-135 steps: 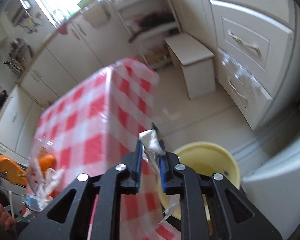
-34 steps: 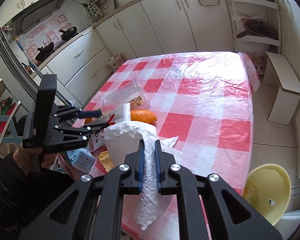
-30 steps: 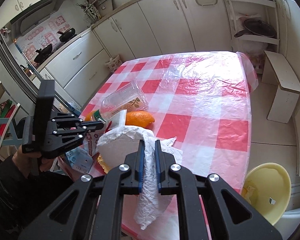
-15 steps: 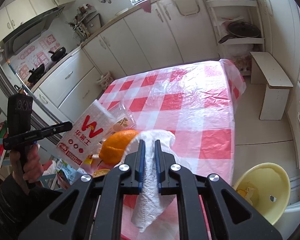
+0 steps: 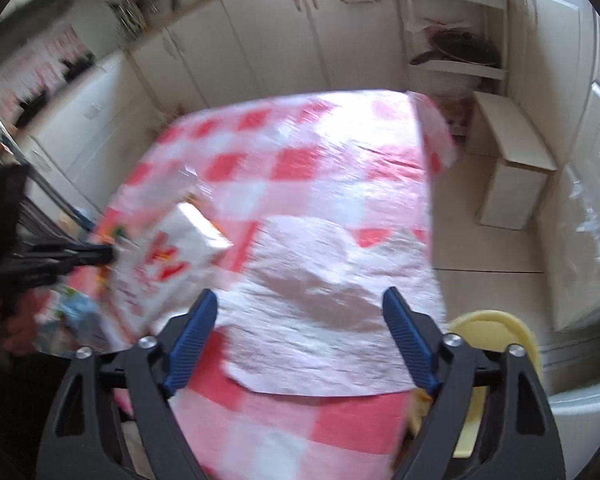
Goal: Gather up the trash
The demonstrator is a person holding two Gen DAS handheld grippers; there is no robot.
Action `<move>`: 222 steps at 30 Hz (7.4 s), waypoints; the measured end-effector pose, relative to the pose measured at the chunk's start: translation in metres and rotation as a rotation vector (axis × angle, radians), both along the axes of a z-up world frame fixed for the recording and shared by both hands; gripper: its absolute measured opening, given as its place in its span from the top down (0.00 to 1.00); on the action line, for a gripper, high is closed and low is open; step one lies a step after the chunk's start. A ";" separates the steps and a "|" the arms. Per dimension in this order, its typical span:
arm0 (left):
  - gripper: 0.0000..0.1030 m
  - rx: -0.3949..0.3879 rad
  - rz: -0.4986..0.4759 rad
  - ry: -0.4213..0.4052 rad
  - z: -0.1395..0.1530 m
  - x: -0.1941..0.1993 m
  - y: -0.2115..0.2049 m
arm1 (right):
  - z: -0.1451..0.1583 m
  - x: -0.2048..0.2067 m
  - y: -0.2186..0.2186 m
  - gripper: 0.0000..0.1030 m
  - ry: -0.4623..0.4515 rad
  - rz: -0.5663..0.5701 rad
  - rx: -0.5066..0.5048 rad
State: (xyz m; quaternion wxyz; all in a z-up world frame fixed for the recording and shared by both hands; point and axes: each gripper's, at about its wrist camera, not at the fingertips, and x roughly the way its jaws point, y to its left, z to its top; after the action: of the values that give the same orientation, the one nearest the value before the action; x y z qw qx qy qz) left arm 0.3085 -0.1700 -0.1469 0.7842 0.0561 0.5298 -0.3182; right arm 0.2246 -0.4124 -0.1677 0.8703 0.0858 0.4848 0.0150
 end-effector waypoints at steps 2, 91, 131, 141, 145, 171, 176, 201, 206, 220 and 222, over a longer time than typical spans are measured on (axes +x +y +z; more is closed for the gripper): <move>0.62 0.025 -0.008 0.011 -0.006 -0.001 -0.003 | -0.014 0.004 -0.003 0.17 0.061 -0.030 -0.088; 0.31 0.122 -0.149 -0.136 -0.046 -0.151 -0.339 | 0.124 -0.145 -0.201 0.12 -0.575 -0.631 0.275; 0.11 0.143 0.311 -0.300 0.033 -0.065 0.110 | 0.018 0.025 0.076 0.10 -0.008 0.121 0.065; 0.13 0.170 -0.010 -0.174 0.000 -0.098 0.091 | -0.018 0.036 0.107 0.10 0.145 0.259 -0.062; 0.13 0.214 0.084 -0.140 -0.016 -0.076 0.089 | -0.029 0.040 0.097 0.10 0.180 0.224 -0.030; 0.12 -0.094 0.639 0.019 -0.013 -0.021 0.178 | 0.003 0.057 0.092 0.10 0.003 0.179 0.315; 0.12 -0.149 0.717 0.078 -0.020 -0.021 0.195 | -0.008 0.086 0.154 0.11 0.045 0.290 0.426; 0.11 0.151 0.296 -0.115 -0.010 -0.045 0.135 | -0.007 0.085 0.157 0.70 0.089 0.335 0.455; 0.11 0.191 0.246 -0.138 -0.011 -0.049 0.120 | 0.001 0.072 0.136 0.69 0.058 0.309 0.304; 0.11 0.358 -0.187 -0.325 -0.009 -0.037 0.067 | -0.021 0.078 0.158 0.45 0.077 0.322 0.286; 0.11 0.370 -0.222 -0.302 -0.017 -0.032 0.064 | -0.027 0.077 0.162 0.60 0.098 0.323 0.258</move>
State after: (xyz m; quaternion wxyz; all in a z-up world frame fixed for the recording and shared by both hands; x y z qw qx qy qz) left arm 0.2761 -0.1064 -0.1643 0.7911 0.3033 0.4464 -0.2879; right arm 0.3020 -0.2502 -0.1942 0.8139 0.1184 0.5280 0.2118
